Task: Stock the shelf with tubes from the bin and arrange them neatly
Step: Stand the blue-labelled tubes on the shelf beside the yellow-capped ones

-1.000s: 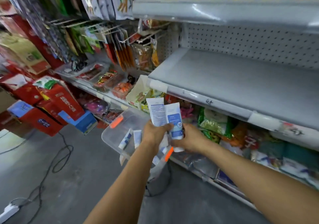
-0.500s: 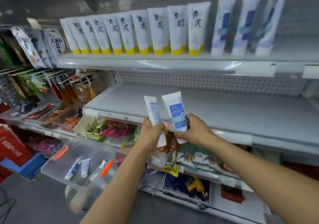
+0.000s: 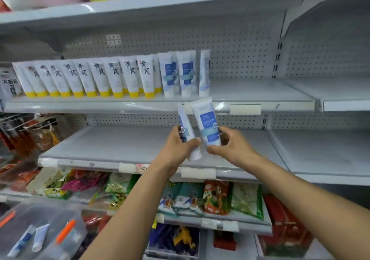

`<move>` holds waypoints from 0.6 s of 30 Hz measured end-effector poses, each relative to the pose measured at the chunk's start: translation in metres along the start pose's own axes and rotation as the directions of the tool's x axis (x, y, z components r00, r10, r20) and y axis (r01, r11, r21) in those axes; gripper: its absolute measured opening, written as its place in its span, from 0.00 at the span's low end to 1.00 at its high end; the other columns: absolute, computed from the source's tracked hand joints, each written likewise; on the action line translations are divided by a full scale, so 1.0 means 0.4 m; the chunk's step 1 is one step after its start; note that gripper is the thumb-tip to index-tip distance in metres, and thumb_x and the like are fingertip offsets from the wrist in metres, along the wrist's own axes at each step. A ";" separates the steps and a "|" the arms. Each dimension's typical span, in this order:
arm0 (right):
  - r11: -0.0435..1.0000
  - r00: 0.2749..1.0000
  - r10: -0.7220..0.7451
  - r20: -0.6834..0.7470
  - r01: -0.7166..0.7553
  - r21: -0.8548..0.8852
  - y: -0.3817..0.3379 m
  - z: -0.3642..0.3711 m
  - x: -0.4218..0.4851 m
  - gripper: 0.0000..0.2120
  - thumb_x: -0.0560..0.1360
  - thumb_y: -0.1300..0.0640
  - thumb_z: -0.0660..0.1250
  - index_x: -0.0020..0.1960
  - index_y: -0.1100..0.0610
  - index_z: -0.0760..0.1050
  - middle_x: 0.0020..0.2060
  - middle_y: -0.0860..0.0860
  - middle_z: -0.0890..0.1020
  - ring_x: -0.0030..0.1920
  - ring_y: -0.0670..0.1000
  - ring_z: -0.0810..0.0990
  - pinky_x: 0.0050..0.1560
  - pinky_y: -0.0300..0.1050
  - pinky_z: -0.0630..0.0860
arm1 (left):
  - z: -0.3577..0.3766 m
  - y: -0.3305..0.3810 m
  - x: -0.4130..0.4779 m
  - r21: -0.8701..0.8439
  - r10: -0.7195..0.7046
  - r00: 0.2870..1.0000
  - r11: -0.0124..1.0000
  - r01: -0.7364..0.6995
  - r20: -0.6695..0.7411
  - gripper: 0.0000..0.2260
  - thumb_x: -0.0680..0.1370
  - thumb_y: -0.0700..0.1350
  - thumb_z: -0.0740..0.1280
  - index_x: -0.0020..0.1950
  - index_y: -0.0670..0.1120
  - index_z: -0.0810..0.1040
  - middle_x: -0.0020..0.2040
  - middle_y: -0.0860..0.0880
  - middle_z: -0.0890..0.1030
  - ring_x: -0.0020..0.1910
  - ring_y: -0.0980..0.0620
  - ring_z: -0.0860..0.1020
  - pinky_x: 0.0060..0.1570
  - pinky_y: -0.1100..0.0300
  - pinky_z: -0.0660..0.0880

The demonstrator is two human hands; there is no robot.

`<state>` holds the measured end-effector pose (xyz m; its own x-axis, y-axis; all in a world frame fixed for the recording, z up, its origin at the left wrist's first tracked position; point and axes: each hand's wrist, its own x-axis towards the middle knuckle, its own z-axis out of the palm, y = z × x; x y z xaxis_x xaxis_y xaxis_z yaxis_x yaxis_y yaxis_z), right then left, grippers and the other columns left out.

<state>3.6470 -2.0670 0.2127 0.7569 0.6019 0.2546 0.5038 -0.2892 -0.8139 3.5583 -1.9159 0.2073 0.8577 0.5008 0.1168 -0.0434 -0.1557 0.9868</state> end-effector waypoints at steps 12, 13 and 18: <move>0.979 0.974 -0.008 -0.226 0.053 0.194 -0.104 -0.182 0.239 0.15 0.69 0.59 0.74 0.54 0.51 0.76 0.45 0.46 0.83 0.43 0.43 0.82 0.40 0.35 0.75 | 0.044 0.184 0.196 0.025 0.236 0.968 0.972 -0.235 -0.091 0.26 0.72 0.45 0.75 0.65 0.49 0.67 0.50 0.54 0.78 0.45 0.58 0.80 0.43 0.58 0.80; 0.979 0.973 -0.001 -0.233 0.049 0.200 -0.108 -0.191 0.266 0.17 0.69 0.60 0.74 0.55 0.52 0.76 0.46 0.46 0.83 0.44 0.43 0.82 0.41 0.35 0.75 | 0.045 0.190 0.214 0.034 0.248 0.964 0.969 -0.245 -0.092 0.26 0.72 0.45 0.75 0.65 0.49 0.67 0.50 0.54 0.78 0.46 0.57 0.80 0.44 0.57 0.80; 0.990 0.971 0.050 -0.235 -0.017 0.142 -0.088 -0.214 0.405 0.16 0.71 0.60 0.73 0.57 0.54 0.75 0.48 0.50 0.82 0.46 0.46 0.80 0.50 0.42 0.75 | 0.042 0.203 0.296 0.077 0.285 0.955 0.957 -0.280 -0.081 0.26 0.72 0.47 0.75 0.63 0.52 0.65 0.52 0.55 0.76 0.49 0.58 0.78 0.45 0.61 0.77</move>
<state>3.7876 -2.0232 0.3273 0.8577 0.3951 0.3291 0.4270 -0.1908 -0.8839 3.6649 -1.8835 0.2993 0.7650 0.5030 0.4023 -0.2421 -0.3542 0.9033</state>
